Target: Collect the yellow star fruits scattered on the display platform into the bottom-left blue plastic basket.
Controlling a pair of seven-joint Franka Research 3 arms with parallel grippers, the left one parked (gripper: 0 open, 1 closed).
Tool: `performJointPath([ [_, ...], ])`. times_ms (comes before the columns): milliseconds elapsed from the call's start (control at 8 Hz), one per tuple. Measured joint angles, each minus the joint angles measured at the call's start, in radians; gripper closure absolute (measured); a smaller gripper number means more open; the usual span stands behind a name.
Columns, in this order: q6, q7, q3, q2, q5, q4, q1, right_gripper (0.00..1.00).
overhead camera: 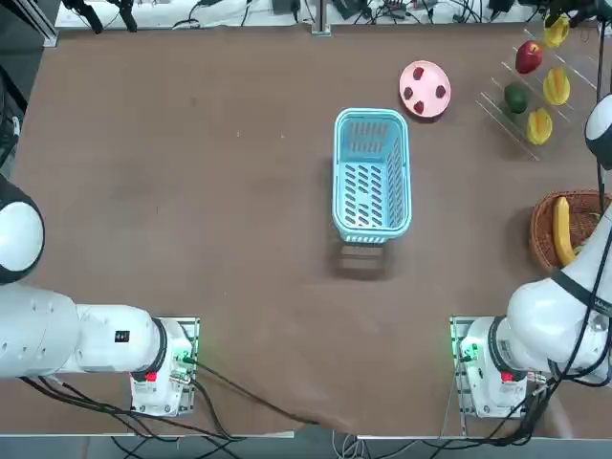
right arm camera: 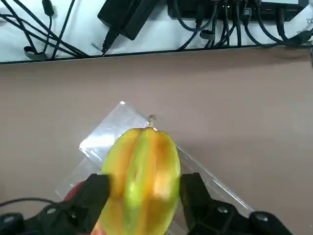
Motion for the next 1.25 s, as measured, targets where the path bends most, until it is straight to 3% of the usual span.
performJointPath([
  [125, 0.000, 0.000, 0.001, 0.000, 0.000, 0.001, 0.000, 0.14],
  [250, 0.003, 0.000, 0.001, 0.000, 0.000, 0.009, -0.001, 0.31],
  [375, 0.001, 0.000, 0.002, 0.000, 0.001, 0.013, -0.001, 0.40],
  [1250, -0.002, 0.001, 0.001, 0.000, 0.001, 0.015, -0.002, 0.41],
])
